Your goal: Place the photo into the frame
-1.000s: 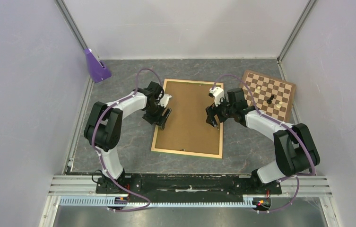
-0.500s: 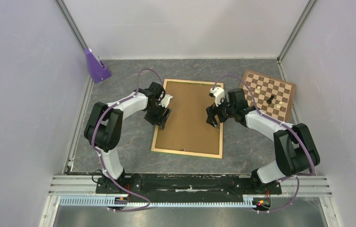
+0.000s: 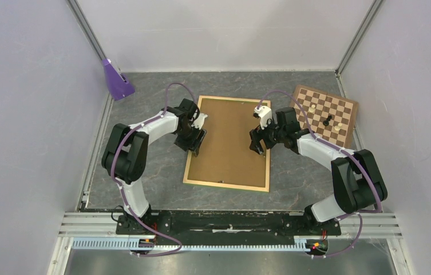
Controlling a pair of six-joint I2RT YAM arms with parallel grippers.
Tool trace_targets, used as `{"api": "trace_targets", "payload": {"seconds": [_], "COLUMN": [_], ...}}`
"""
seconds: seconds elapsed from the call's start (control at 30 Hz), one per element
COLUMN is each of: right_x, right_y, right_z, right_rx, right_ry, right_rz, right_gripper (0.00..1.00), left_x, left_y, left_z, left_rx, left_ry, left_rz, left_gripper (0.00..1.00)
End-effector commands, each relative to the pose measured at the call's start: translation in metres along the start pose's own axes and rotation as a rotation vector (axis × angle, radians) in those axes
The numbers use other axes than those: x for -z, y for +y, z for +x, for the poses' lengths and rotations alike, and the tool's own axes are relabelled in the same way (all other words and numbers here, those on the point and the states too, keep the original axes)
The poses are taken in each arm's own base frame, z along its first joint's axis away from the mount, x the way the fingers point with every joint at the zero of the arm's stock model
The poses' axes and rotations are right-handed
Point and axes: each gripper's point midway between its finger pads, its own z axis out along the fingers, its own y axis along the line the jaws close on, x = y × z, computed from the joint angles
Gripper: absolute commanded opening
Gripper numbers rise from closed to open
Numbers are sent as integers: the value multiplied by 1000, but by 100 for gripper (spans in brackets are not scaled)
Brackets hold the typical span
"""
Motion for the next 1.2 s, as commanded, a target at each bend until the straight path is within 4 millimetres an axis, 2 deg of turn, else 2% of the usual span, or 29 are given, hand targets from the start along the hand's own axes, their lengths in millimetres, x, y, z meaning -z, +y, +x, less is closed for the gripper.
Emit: {"api": "trace_targets", "payload": {"seconds": [0.0, 0.23, 0.83, 1.0, 1.17], "right_x": [2, 2, 1, 2, 0], "right_y": [-1, -1, -6, -10, -9], "right_z": [-10, -9, -6, -5, -2], "right_rx": [3, 2, -1, -9, -16], "right_ry": [-43, -40, -28, -28, -21], "right_rz": [-2, -4, 17, 33, 27], "right_gripper": [83, 82, 82, 82, 82], "left_x": [2, 0, 4, 5, 3], "left_y": [15, 18, 20, 20, 20], "left_z": [-31, -33, -18, -18, -22], "left_rx": [32, 58, 69, 72, 75], "left_ry": [-102, -101, -71, -72, -71], "left_rz": [-49, -43, -39, -35, -32], "left_gripper": [63, 59, 44, 34, 9]}}
